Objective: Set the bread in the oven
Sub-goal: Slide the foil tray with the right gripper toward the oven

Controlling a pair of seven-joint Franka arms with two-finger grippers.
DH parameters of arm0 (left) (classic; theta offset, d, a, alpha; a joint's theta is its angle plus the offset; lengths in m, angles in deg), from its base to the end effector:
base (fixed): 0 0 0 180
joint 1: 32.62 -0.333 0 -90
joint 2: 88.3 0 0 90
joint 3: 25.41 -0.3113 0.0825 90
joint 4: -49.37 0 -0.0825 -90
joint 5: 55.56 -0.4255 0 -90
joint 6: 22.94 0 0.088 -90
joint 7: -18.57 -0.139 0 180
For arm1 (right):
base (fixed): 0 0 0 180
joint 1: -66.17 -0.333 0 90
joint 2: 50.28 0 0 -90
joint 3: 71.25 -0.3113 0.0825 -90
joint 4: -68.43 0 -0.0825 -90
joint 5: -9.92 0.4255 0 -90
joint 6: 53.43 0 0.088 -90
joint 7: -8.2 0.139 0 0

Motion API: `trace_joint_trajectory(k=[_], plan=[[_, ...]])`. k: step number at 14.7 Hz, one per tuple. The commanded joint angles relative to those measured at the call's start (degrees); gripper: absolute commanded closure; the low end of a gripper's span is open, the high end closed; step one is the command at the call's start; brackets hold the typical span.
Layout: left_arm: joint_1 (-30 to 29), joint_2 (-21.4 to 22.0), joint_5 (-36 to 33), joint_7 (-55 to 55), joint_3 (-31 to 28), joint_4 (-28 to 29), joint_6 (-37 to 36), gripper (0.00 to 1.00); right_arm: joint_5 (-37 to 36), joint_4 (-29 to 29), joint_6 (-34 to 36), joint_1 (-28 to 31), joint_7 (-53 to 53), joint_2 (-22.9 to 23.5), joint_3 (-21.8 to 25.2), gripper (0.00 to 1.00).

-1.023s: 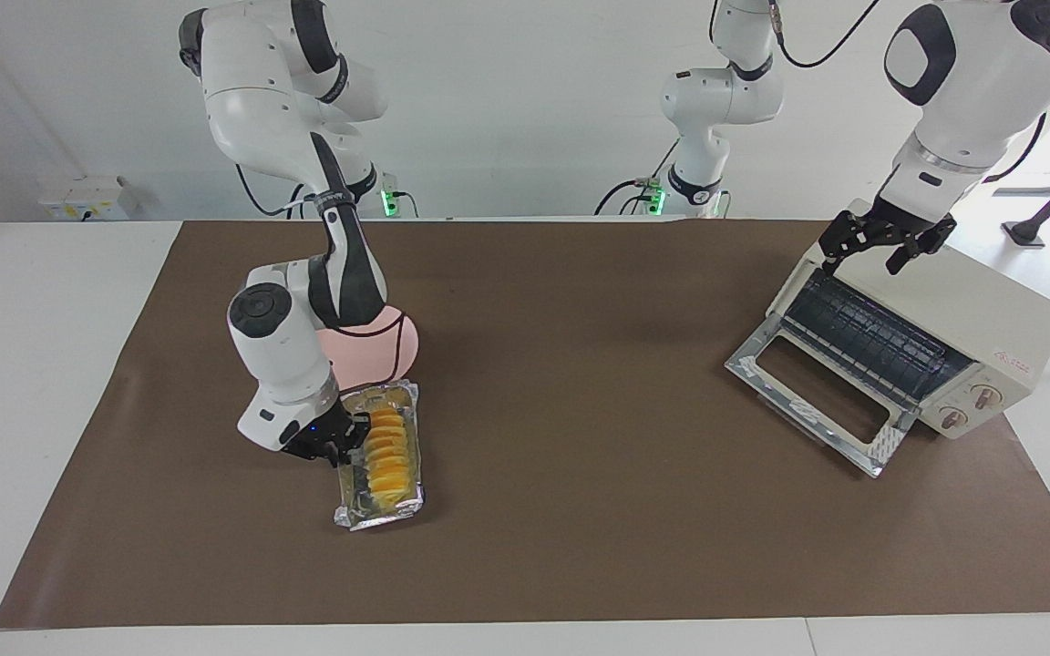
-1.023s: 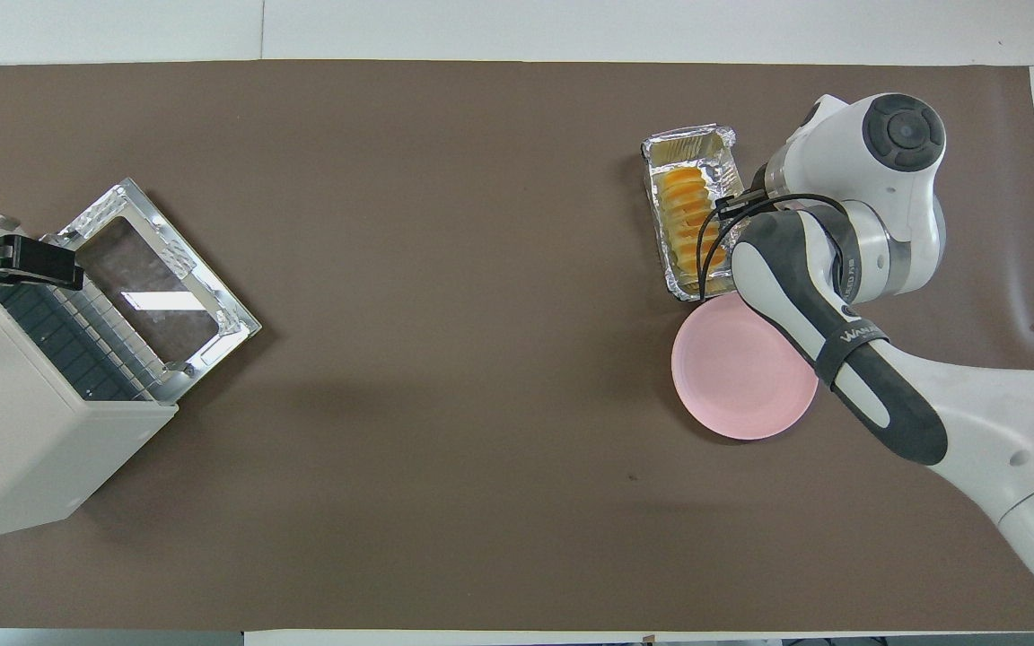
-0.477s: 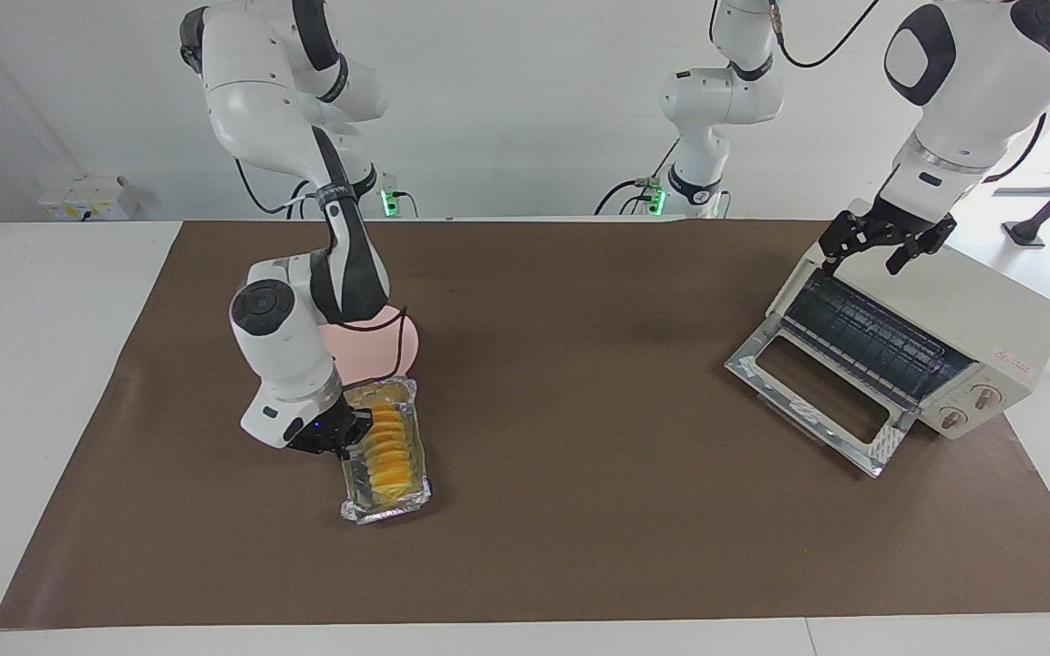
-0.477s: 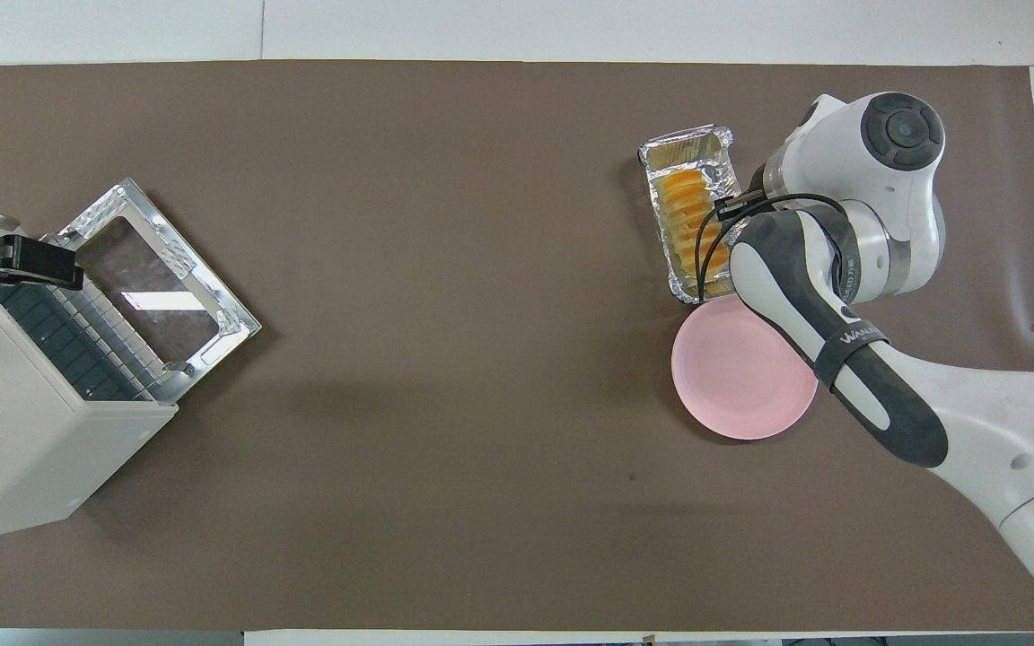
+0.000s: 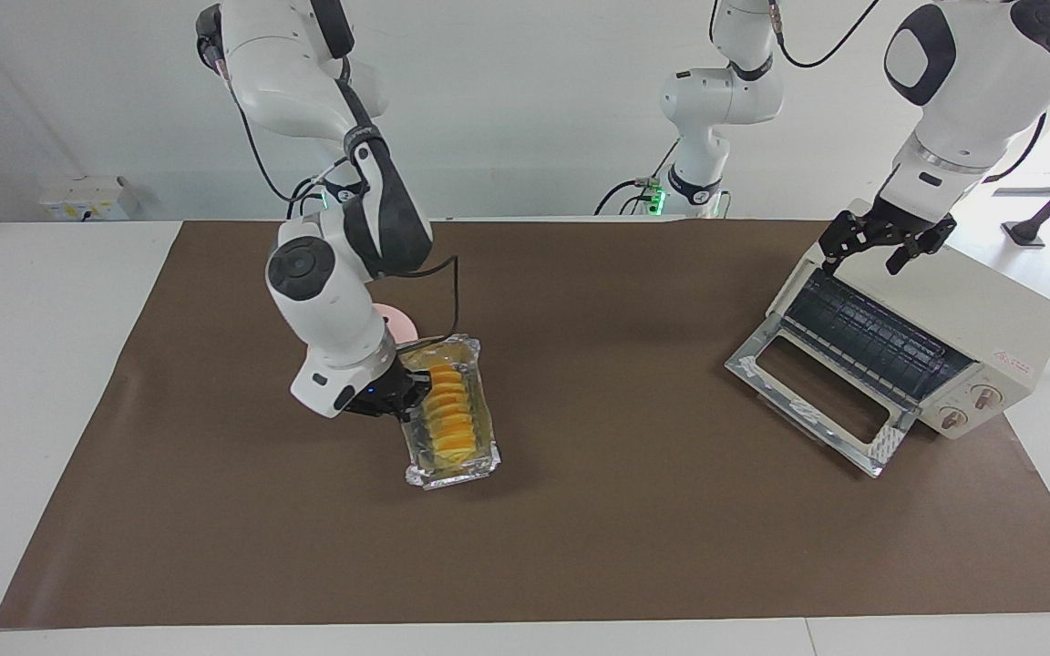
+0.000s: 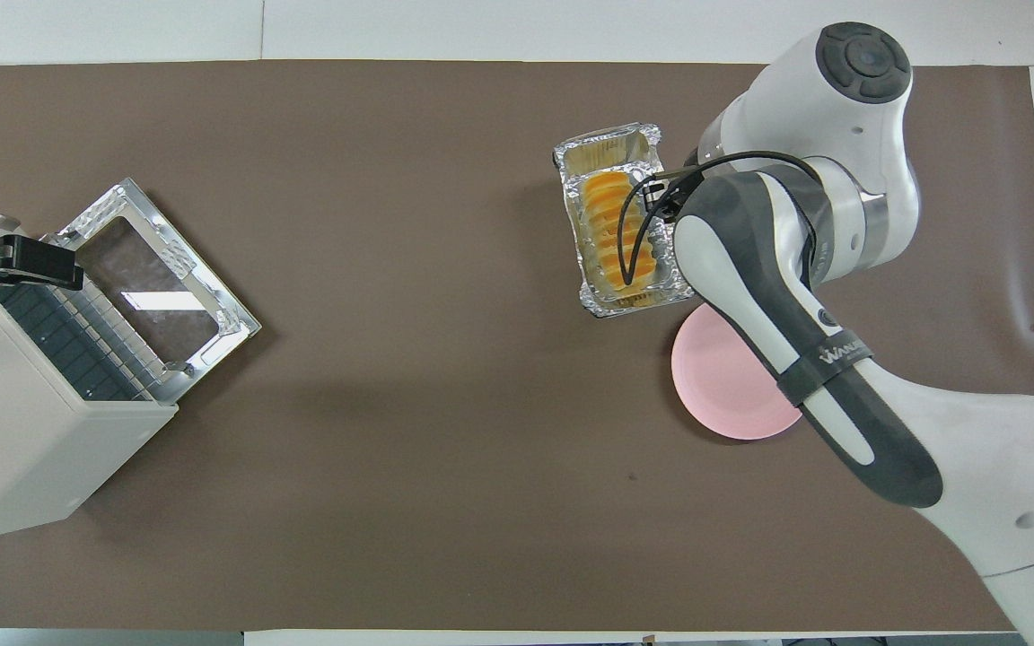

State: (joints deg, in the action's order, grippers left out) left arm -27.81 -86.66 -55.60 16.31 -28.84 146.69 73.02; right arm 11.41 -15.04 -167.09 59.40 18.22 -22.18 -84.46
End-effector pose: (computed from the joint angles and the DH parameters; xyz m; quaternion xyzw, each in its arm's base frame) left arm 0.5937 -0.0139 0.5479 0.9995 -0.0318 0.0024 0.0005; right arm 0.7004 0.2332 0.3616 -0.9953 -0.0673 -0.0065 0.0696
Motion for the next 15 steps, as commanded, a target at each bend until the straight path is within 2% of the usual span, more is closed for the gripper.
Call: trace_joint_trajectory(k=[1,3,5,8,10,13,15], plan=[[-0.2,1.0,0.8,-0.5,-0.1,1.2,0.3,0.00,-0.1,1.2,-1.2,-7.3,9.6,0.3,0.1,1.00],[-0.2,1.0,0.8,-0.5,-0.1,1.2,0.3,0.00,-1.9,-0.5,-5.4,-12.6,16.8,0.1,0.4,1.00],[-0.2,1.0,0.8,-0.5,-0.1,1.2,0.3,0.00,-4.6,-5.1,-10.4,-16.7,22.6,-1.2,0.4,1.00],[-0.2,1.0,0.8,-0.5,-0.1,1.2,0.3,0.00,-8.6,-10.7,-18.0,-20.5,30.9,-1.6,0.4,1.00],[-0.2,1.0,0.8,-0.5,-0.1,1.2,0.3,0.00,-11.2,-13.2,-21.8,-20.6,33.4,-1.3,0.4,1.00],[-0.2,1.0,0.8,-0.5,-0.1,1.2,0.3,0.00,-11.2,-15.9,-28.0,-19.5,34.1,-0.9,0.6,1.00],[-0.2,1.0,0.8,-0.5,-0.1,1.2,0.3,0.00,-11.2,-17.0,-29.2,-19.2,35.3,-1.0,0.6,1.00]])
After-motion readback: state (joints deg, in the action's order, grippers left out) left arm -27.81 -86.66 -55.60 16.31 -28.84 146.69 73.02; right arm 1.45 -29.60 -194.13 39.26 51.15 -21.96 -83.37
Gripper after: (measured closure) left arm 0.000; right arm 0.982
